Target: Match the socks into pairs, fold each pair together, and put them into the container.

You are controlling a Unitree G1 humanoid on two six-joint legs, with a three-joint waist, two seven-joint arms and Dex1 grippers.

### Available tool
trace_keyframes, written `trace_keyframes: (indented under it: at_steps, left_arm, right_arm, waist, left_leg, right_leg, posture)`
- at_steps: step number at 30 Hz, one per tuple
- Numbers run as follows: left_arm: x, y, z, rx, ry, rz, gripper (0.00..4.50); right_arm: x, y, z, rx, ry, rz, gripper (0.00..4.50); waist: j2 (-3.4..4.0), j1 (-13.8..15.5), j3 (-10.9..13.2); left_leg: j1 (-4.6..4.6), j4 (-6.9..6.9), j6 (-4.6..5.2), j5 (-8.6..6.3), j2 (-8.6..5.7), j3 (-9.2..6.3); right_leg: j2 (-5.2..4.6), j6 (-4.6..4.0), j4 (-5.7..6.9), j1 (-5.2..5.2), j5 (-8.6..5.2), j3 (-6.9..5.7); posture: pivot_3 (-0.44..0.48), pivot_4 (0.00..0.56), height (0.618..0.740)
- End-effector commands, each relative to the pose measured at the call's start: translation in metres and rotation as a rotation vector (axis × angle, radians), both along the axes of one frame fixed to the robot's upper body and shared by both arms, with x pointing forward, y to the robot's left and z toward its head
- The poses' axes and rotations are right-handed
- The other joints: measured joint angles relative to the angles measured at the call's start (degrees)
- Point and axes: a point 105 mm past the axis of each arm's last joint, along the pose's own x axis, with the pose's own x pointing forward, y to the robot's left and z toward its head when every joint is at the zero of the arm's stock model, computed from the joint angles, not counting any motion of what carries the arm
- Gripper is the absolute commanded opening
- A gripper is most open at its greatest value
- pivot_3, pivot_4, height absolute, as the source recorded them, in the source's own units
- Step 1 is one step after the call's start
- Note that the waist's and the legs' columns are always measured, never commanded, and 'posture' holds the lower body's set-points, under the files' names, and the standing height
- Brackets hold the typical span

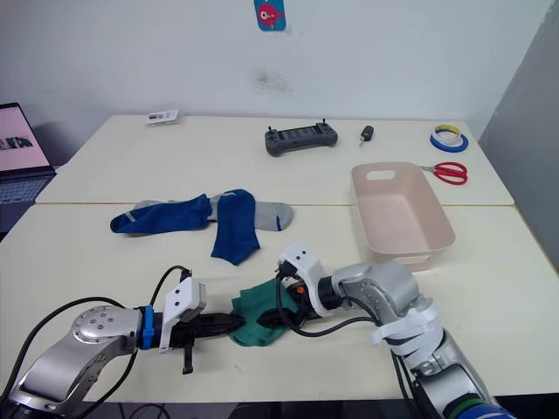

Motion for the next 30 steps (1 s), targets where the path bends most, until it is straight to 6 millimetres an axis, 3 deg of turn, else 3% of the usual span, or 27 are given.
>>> trace_keyframes:
  at_steps: [1, 2, 5, 16, 23, 26, 30]
  left_arm:
    - [-0.011, 0.008, -0.023, 0.058, 0.085, 0.020, 0.00]
    - [-0.011, 0.008, -0.024, 0.058, 0.085, 0.021, 0.00]
    - [-0.011, 0.009, -0.024, 0.057, 0.082, 0.024, 0.00]
    - [-0.006, 0.008, -0.018, 0.013, 0.036, 0.039, 0.00]
    - [0.003, 0.012, 0.022, -0.153, 0.023, 0.105, 0.00]
    - [0.005, 0.016, 0.042, -0.165, 0.023, 0.090, 0.60]
    - [0.013, 0.011, 0.083, -0.252, 0.022, 0.052, 1.88]
  right_arm:
    - [-0.007, 0.009, 0.008, 0.066, 0.046, 0.053, 4.48]
    - [-0.006, 0.008, 0.009, 0.074, 0.052, 0.048, 4.48]
    - [-0.004, 0.008, 0.011, 0.088, 0.065, 0.041, 3.81]
    - [-0.010, 0.012, 0.018, 0.134, 0.052, 0.034, 0.03]
    - [-0.006, -0.005, 0.043, 0.152, -0.120, 0.005, 0.00]
    - [-0.003, -0.016, 0.064, 0.182, -0.198, -0.027, 0.00]
    - [0.000, -0.040, 0.094, 0.213, -0.307, -0.086, 0.00]
  waist:
    - [0.00, -0.1, 0.0]
    - [0.00, -0.1, 0.0]
    - [0.01, -0.2, 0.0]
    - [0.02, -0.5, 0.0]
    - [-0.02, -0.5, 0.1]
    - [-0.04, -0.5, 0.1]
    - [-0.07, -0.3, 0.2]
  left_leg:
    - [0.00, 0.00, 0.00, 0.00, 0.00, 0.00]
    - [0.00, -0.01, 0.00, 0.00, 0.00, 0.00]
    - [0.00, -0.01, 0.00, 0.00, 0.00, 0.00]
    - [-0.02, -0.02, 0.00, 0.00, -0.01, 0.00]
    - [-0.15, 0.00, 0.00, 0.00, 0.01, -0.08]
    - [-0.18, 0.00, 0.00, 0.00, -0.01, -0.10]
    - [-0.18, 0.00, 0.00, 0.00, -0.01, -0.09]
  right_leg:
    - [0.00, 0.00, 0.00, 0.00, 0.00, 0.00]
    - [0.00, 0.00, 0.00, 0.00, 0.00, 0.00]
    - [0.00, 0.00, 0.00, 0.00, 0.00, 0.00]
    - [-0.01, 0.00, 0.00, 0.00, 0.00, 0.00]
    - [-0.02, 0.00, -0.01, -0.08, 0.00, -0.09]
    - [-0.02, 0.00, -0.01, -0.09, 0.00, -0.10]
    - [-0.02, 0.01, -0.03, -0.09, 0.00, -0.10]
  posture:
    - [0.000, 0.150, 0.740]
    - [0.000, 0.150, 0.740]
    - [0.000, 0.150, 0.740]
    - [0.000, 0.150, 0.740]
    - [0.000, 0.150, 0.740]
    - [0.000, 0.150, 0.740]
    - [0.000, 0.150, 0.740]
